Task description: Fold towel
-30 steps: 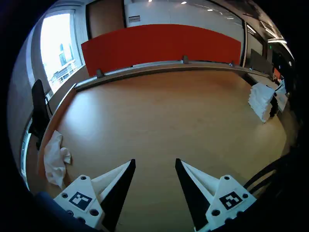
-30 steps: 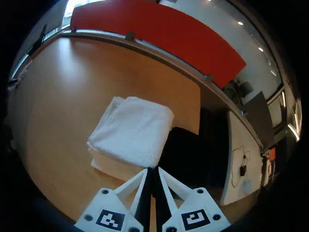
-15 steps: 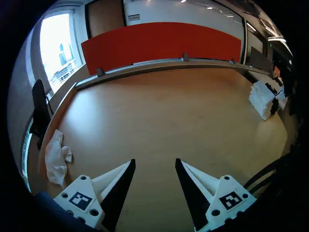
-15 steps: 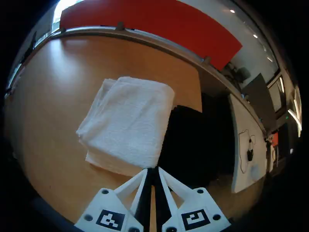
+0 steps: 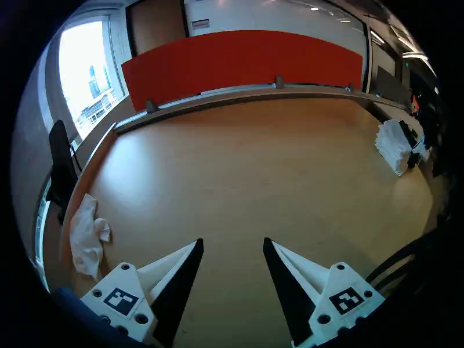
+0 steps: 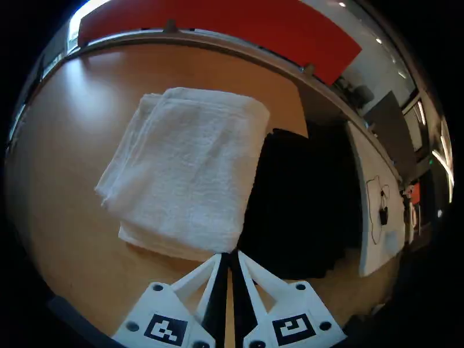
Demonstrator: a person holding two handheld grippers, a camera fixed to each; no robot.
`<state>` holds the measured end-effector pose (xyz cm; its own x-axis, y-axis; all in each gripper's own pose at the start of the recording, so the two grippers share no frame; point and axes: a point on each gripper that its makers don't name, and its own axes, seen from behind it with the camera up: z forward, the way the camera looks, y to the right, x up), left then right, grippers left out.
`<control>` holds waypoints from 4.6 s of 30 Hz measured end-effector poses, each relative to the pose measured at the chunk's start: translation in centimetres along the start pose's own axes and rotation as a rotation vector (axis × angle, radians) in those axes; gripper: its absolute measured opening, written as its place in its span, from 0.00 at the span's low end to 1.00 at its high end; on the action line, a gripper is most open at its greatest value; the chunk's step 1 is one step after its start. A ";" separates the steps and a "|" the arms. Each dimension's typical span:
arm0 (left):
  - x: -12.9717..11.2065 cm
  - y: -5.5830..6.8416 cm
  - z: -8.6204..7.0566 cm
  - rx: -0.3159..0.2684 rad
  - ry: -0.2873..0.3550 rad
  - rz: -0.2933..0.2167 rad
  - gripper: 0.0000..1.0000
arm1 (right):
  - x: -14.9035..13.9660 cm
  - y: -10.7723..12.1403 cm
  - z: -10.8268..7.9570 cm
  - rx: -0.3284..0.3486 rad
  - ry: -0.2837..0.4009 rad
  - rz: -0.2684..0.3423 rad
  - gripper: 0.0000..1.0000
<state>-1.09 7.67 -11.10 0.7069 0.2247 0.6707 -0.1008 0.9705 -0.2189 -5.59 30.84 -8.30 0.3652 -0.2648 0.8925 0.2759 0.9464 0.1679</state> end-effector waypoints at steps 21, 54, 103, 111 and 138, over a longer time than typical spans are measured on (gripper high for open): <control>0.4 0.5 0.5 -0.008 -0.002 -0.004 0.75 | -0.4 0.1 -0.5 -0.012 0.030 0.019 0.37; 0.7 0.5 0.3 -0.012 0.021 -0.032 0.75 | 5.7 -3.3 -3.1 0.075 0.178 0.083 1.00; -1.1 -2.2 -0.3 0.080 -0.016 -0.097 0.76 | 14.7 -3.5 2.4 0.123 0.185 0.096 1.00; -1.5 -2.3 -0.6 0.090 -0.022 -0.105 0.76 | 14.8 -3.5 2.9 0.128 0.180 0.097 1.00; -0.4 -1.3 -0.1 0.055 0.012 -0.102 0.75 | 13.8 -4.1 -0.5 0.120 0.227 0.124 1.00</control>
<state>-1.14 6.36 -11.17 0.7238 0.1234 0.6789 -0.0654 0.9917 -0.1105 -1.27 23.26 3.14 0.5829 -0.1670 0.7952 0.1139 0.9858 0.1235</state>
